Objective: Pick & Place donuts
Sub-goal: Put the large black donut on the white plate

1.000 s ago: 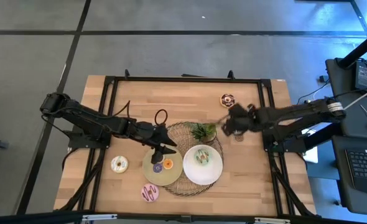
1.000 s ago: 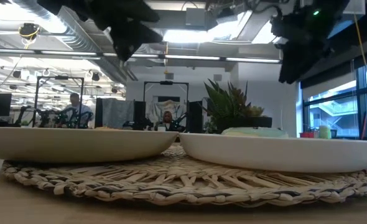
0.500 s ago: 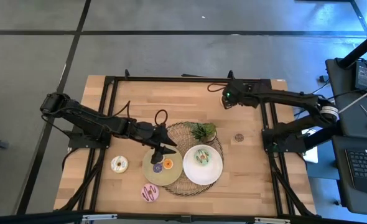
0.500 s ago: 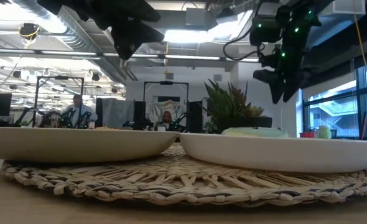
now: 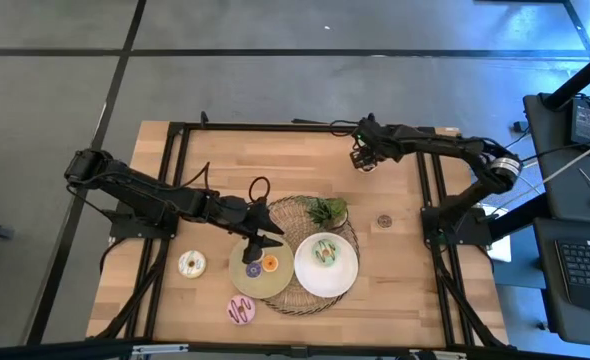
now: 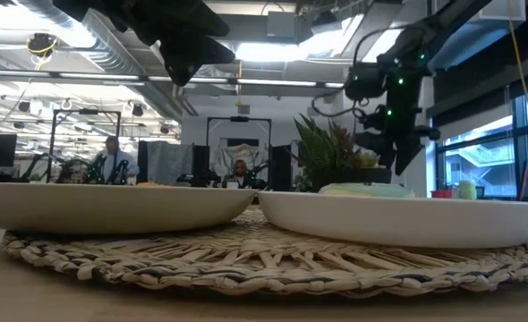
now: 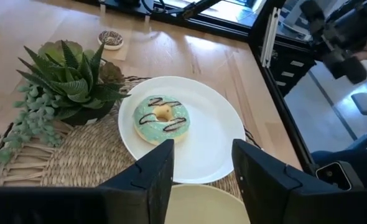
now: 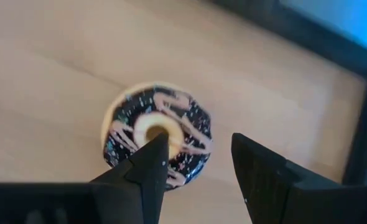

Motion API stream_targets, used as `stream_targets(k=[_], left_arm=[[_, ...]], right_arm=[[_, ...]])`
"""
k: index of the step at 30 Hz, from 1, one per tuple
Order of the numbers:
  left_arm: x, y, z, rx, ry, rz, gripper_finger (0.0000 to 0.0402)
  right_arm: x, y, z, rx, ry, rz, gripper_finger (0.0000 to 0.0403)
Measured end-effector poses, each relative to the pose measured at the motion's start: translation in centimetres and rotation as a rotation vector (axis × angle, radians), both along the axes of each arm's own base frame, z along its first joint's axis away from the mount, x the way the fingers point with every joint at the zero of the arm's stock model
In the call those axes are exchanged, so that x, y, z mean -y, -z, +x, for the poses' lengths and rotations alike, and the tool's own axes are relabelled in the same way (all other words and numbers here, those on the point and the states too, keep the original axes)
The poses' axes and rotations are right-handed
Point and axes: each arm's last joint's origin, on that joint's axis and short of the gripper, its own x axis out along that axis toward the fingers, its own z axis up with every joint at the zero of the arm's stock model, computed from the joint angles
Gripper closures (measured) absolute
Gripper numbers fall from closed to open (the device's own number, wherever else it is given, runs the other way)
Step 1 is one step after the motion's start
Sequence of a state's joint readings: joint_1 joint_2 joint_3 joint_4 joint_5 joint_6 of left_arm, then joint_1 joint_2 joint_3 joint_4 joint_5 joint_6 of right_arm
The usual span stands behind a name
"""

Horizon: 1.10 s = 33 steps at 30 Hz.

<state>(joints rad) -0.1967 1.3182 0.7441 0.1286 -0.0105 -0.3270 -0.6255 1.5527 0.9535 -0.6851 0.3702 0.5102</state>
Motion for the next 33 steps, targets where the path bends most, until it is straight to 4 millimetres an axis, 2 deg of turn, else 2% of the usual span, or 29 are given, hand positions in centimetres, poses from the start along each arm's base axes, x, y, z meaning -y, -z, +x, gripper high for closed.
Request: stream_targets(k=[11, 16, 26, 29, 33], left_arm=[[0.0, 0.2, -0.1, -0.020, 0.000, 0.004, 0.0243], [0.0, 0.2, -0.1, -0.020, 0.000, 0.004, 0.0240], [0.0, 0.2, -0.1, -0.021, -0.001, 0.004, 0.0244], [0.0, 0.2, -0.1, -0.021, 0.000, 0.004, 0.0244], [0.0, 0.2, -0.1, -0.021, 0.000, 0.004, 0.0244]], right_arm=[[1.4, 3.7, 0.2, -0.092, -0.013, 0.117, 0.0228], [1.7, 4.5, 0.2, -0.119, -0.033, 0.142, 0.0262], [1.7, 4.4, 0.1, -0.161, -0.143, 0.145, 0.0385], [1.5, 3.6, -0.2, -0.171, -0.168, 0.136, 0.0389], [0.8, 1.2, -0.6, -0.129, -0.181, 0.087, 0.0381]])
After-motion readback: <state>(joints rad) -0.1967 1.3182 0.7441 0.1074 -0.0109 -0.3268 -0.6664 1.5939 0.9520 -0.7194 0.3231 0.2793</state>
